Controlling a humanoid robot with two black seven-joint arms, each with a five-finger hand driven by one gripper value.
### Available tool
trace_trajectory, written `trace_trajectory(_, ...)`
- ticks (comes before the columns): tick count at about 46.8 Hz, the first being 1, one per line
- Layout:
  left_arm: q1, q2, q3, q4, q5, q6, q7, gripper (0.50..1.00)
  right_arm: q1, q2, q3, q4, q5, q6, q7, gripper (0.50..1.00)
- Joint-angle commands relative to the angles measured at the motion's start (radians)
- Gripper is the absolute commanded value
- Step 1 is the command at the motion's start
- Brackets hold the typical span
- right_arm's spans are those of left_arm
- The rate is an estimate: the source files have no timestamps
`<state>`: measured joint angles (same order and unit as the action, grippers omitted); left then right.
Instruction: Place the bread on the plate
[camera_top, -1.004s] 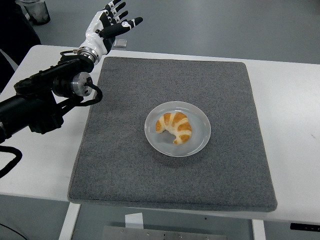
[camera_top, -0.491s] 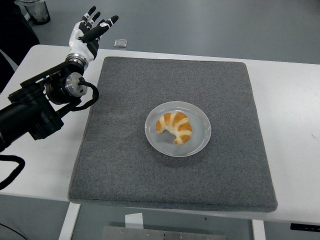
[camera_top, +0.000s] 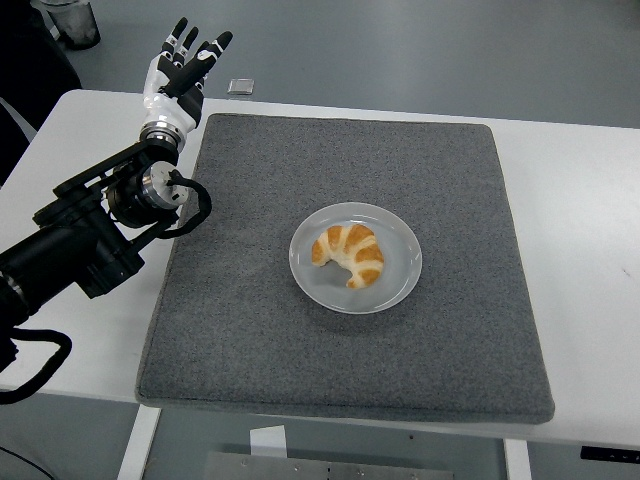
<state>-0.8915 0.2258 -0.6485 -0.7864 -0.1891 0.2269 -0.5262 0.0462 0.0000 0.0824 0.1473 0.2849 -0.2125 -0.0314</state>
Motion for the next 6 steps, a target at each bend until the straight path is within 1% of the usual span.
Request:
trace_trajectory(1, 0.002, 0.000, 0.000, 0.001, 0.000, 0.002, 0.000, 0.996, 0.001, 0.000, 0.002, -0.002, 0.005, -0.002, -0.002, 0.952)
trace_trajectory(6, 0.009, 0.000, -0.016, 0.001, -0.001, 0.003, 0.000, 0.996, 0.003, 0.000, 0.003, -0.002, 0.013, -0.002, -0.004, 0.952)
